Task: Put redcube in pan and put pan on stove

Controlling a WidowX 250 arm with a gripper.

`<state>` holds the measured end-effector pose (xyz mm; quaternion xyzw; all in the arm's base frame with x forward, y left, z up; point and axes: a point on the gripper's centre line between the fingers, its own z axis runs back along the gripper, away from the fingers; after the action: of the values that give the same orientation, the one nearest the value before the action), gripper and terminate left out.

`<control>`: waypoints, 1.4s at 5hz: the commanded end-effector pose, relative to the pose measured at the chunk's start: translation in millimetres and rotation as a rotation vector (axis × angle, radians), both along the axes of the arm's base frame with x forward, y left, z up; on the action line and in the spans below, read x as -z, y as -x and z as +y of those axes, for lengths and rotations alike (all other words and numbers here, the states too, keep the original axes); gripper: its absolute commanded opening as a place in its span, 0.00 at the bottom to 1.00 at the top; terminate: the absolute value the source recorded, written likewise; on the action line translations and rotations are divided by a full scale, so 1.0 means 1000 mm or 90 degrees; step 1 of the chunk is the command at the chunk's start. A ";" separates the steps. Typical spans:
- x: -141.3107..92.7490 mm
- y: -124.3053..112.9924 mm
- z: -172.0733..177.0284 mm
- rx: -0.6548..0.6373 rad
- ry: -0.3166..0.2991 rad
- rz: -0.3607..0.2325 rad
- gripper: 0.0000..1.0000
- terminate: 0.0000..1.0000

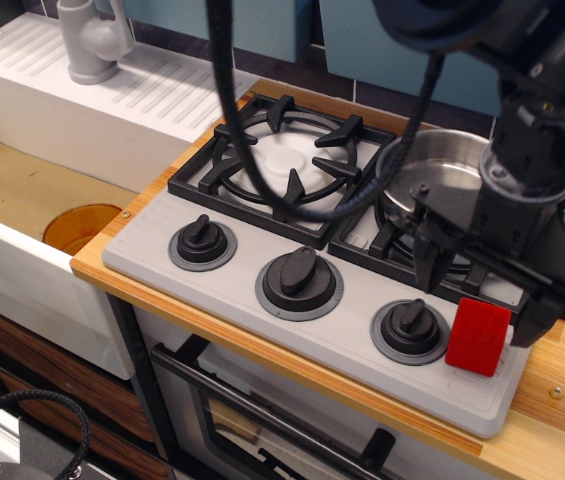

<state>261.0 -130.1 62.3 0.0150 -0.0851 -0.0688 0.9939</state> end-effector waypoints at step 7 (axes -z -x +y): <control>0.005 0.006 -0.011 -0.005 0.009 0.000 0.00 0.00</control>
<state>245.3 -135.0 37.1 0.0264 -0.0485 -0.0635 0.9965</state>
